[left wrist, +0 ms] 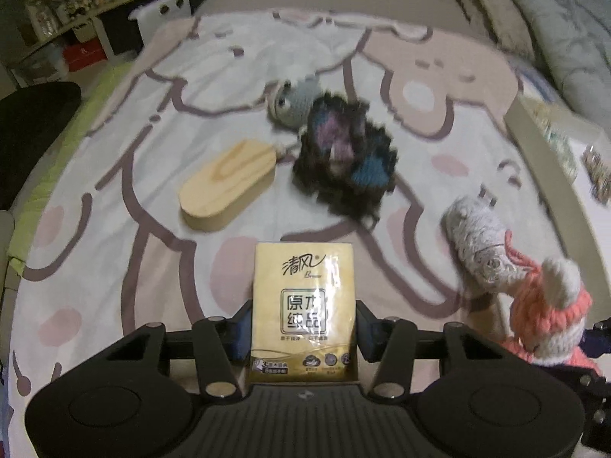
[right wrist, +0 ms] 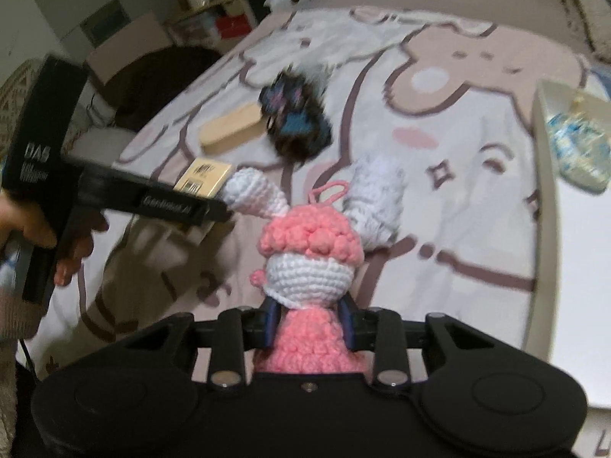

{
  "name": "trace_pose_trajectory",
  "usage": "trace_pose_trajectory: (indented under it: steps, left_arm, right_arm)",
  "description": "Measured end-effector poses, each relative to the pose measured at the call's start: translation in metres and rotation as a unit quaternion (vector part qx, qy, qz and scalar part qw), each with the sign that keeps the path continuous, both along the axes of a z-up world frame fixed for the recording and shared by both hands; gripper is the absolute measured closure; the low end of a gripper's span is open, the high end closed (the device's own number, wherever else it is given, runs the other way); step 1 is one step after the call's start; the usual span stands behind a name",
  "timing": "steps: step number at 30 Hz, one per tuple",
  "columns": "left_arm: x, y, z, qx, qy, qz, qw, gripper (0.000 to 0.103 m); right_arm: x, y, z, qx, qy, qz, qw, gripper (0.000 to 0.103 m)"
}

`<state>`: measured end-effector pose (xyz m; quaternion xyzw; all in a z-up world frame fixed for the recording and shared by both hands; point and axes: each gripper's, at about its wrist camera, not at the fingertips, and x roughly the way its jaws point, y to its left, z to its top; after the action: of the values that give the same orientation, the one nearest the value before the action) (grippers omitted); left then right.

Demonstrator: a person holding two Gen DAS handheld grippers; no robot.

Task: Organize objects
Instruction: 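Carry tissue pack and pink bunny into the white box with both tools and release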

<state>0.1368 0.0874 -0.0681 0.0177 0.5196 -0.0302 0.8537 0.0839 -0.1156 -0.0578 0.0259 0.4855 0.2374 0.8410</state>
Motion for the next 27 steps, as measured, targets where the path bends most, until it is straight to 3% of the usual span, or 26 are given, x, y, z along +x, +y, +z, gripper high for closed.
trace_pose_trajectory:
  steps: [14, 27]
  left_arm:
    - [-0.018, -0.01, 0.046, -0.051, -0.077, 0.024, 0.9954, 0.05]
    - [-0.012, -0.048, 0.073, -0.058, -0.106, 0.009, 0.9927, 0.05]
  right_arm:
    - [0.01, -0.055, 0.051, 0.02, -0.072, -0.085, 0.994, 0.07]
    - [0.016, -0.122, 0.083, 0.011, -0.12, -0.128, 0.984, 0.07]
